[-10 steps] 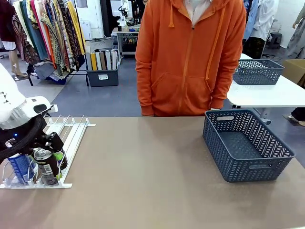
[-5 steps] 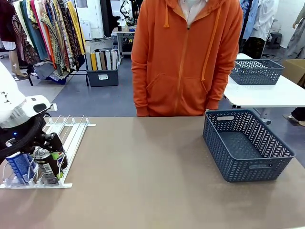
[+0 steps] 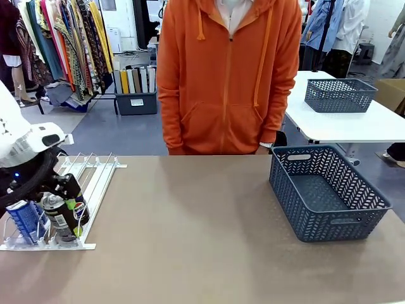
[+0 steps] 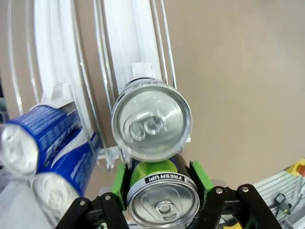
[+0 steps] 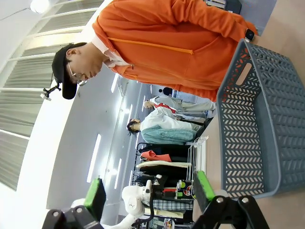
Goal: Retrieve and store the cans from the dispenser.
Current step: Pick up one can from the Automatic Can Dispenser and place it in the middle of the table.
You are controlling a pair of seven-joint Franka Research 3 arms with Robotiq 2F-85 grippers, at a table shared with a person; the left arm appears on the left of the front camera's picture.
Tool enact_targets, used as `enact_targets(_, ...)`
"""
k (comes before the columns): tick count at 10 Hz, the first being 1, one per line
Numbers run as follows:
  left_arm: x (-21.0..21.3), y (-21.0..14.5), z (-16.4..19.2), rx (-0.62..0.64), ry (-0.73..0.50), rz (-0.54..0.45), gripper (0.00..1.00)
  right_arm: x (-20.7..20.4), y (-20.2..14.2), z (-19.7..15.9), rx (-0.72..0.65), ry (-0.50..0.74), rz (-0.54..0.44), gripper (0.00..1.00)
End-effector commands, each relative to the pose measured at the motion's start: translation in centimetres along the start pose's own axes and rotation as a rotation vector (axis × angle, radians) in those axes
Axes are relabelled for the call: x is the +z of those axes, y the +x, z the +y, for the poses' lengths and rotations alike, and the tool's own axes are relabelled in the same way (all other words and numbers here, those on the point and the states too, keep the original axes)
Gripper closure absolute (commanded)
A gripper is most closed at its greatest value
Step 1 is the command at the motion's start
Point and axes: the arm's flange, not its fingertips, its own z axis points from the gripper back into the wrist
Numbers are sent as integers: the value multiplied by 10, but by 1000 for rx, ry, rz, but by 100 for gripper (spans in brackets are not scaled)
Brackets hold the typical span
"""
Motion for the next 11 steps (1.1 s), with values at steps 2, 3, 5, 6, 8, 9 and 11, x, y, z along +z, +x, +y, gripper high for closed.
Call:
enact_targets(2, 101, -42, -22, 19, 101, -91, 100, 2, -2, 5, -14, 2, 7, 0)
enact_targets(3, 124, -49, -26, 16, 94, -145, 100, 2, -2, 5, -14, 2, 7, 0)
enact_targets(5, 150, -67, -28, -13, 26, -212, 100, 2, -2, 5, -14, 2, 7, 0)
enact_targets(6, 155, -76, -24, -32, -23, -237, 100, 2, -2, 5, -14, 2, 7, 0)
enact_targets(8, 159, -71, -27, -23, 14, -214, 100, 2, -2, 5, -14, 2, 7, 0)
enact_targets(9, 159, -71, -27, -23, 14, -214, 100, 2, -2, 5, -14, 2, 7, 0)
enact_targets(11, 159, -71, -27, -23, 14, -214, 100, 2, -2, 5, -14, 2, 7, 0)
